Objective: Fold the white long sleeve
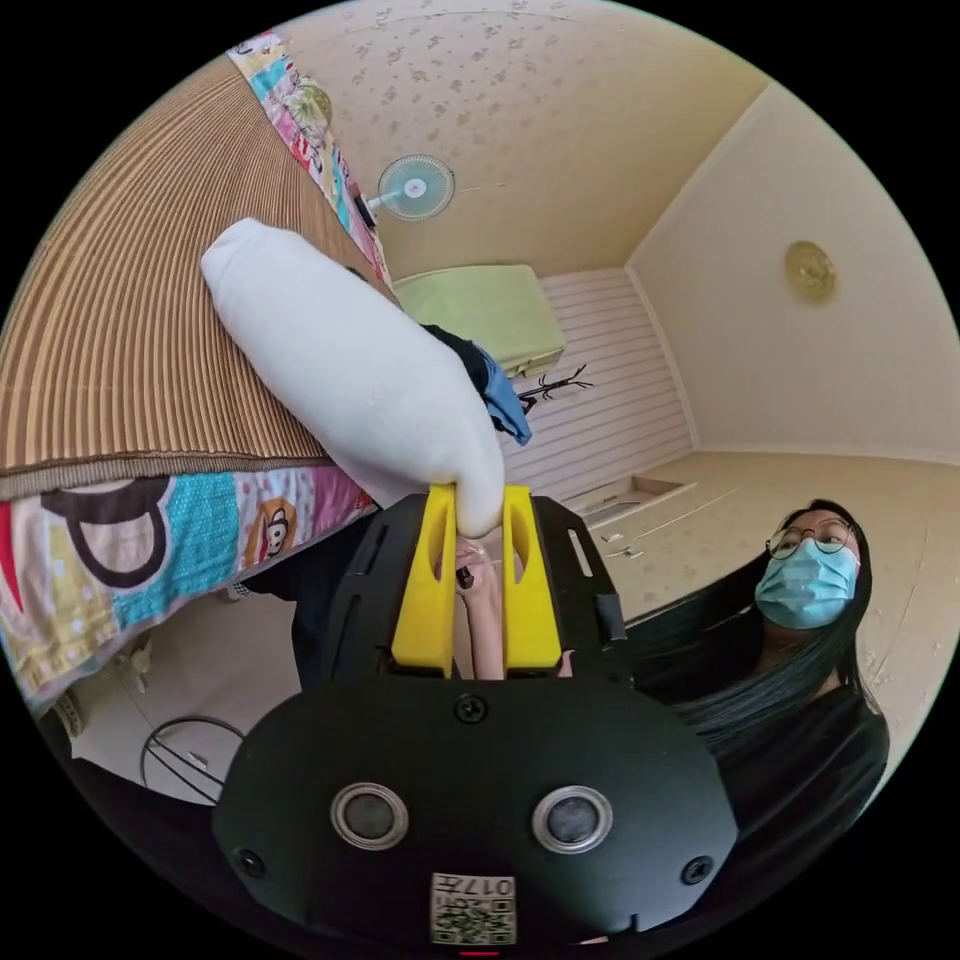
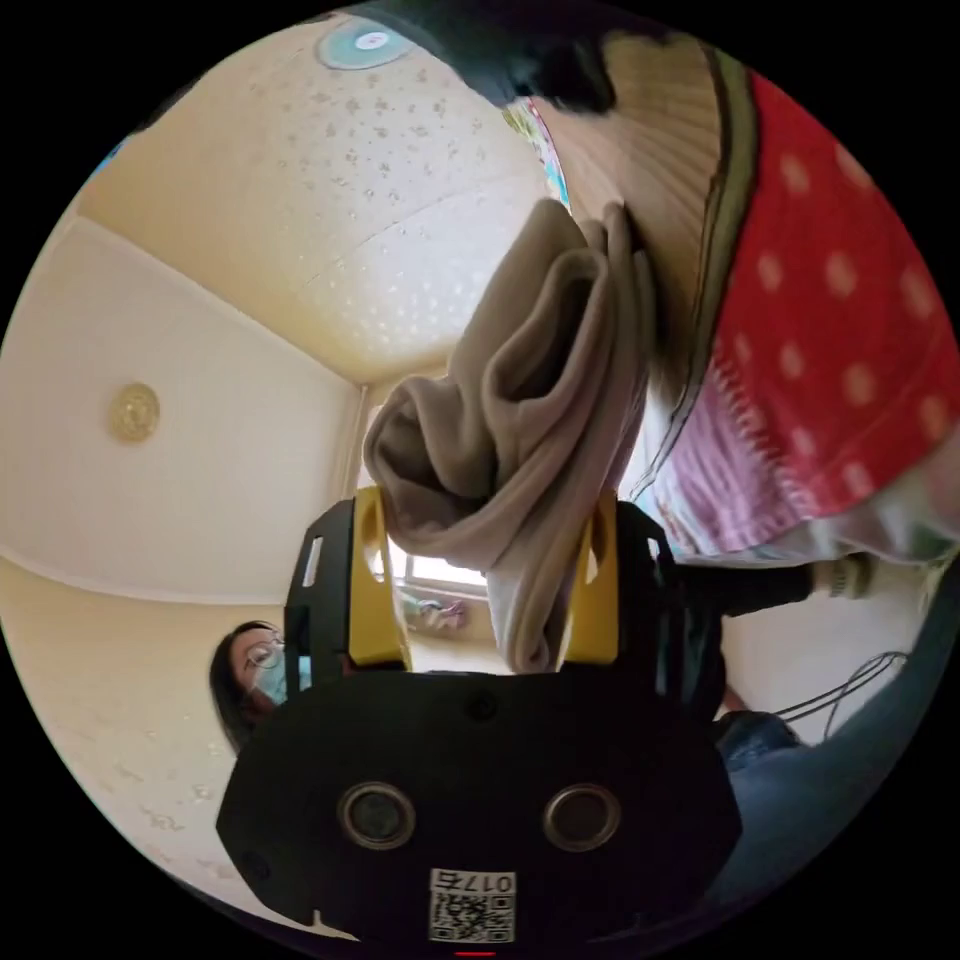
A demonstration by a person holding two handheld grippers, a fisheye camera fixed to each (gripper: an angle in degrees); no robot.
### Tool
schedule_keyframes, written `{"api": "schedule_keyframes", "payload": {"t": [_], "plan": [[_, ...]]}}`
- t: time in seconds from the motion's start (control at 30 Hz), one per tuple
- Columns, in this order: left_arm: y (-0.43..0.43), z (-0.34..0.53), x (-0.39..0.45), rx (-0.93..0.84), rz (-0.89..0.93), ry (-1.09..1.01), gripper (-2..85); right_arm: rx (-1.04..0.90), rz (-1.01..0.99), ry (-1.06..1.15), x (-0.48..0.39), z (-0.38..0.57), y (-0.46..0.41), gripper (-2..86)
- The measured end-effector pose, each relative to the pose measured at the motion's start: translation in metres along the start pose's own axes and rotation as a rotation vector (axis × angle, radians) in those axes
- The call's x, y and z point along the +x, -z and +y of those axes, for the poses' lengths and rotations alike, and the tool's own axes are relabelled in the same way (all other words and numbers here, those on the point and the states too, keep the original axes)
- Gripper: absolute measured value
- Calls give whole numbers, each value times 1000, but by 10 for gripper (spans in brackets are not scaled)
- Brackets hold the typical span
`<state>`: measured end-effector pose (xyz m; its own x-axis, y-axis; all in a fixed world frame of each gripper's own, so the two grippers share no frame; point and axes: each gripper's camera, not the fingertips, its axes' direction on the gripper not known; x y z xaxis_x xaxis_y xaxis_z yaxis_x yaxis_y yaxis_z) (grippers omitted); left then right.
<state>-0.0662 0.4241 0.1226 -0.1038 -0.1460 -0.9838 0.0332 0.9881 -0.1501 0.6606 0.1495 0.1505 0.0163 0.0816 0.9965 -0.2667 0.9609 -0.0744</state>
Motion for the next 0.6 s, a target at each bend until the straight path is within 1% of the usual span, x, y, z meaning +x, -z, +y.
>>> {"api": "schedule_keyframes", "payload": {"t": [0.07,0.2,0.3,0.37,0.4,0.47,0.5,0.57,0.6], "plan": [[32,8,21,65,19,-24,74,-97,-2,-2,-1,-1,-20,147],[88,21,65,180,9,-110,73,-259,-3,85,-16,-9,-76,103],[142,38,110,303,-44,-223,72,-371,-20,196,-28,-22,-146,87],[187,61,154,418,-196,-328,60,-472,-4,326,-41,-31,-223,79],[198,68,164,451,-238,-343,58,-504,3,356,-44,-33,-245,77],[233,99,197,580,-383,-384,49,-616,16,502,-56,-33,-341,72],[240,107,203,604,-410,-393,46,-634,12,545,-58,-31,-364,71],[260,138,217,668,-489,-393,5,-627,-17,717,-64,-20,-449,70],[264,145,218,681,-508,-380,1,-617,-28,750,-64,-18,-468,70]]}}
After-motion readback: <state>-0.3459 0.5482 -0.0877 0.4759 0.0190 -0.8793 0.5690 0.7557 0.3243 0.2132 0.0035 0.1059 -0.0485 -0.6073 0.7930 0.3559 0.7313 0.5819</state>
